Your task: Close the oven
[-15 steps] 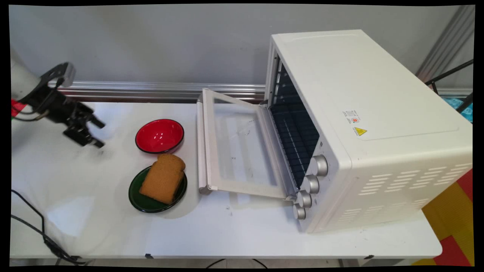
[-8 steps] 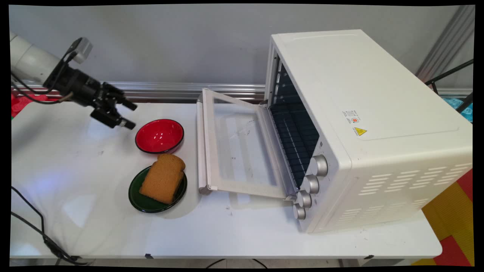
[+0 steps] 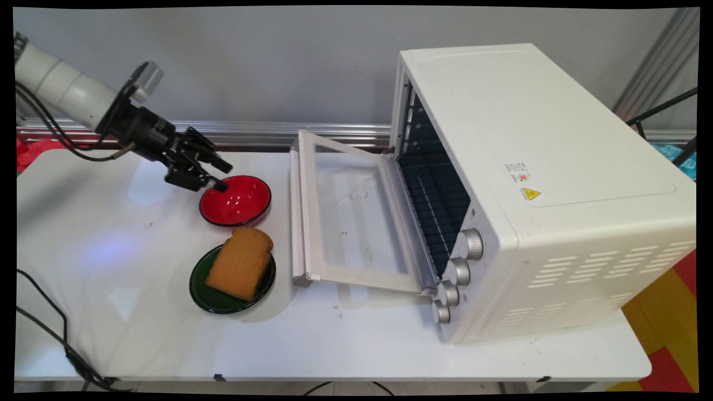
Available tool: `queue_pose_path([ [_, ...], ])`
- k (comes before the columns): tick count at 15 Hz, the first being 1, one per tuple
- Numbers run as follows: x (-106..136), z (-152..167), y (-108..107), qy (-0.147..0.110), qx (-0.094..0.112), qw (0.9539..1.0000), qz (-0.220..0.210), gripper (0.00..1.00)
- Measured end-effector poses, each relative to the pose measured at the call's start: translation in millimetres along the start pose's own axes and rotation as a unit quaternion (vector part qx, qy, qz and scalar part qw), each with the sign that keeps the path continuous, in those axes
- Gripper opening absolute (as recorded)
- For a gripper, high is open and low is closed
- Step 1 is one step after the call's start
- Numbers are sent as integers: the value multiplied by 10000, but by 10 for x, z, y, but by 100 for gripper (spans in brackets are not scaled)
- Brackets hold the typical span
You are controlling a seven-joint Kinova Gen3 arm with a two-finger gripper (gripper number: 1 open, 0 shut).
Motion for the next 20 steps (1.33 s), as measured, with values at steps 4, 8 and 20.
queue_pose_path([
  [4,14,166,-28,-13,-128,9998,165,0],
  [8,34,351,-52,3,-213,9996,182,0],
  [20,29,1242,30,125,-175,9997,-111,0],
])
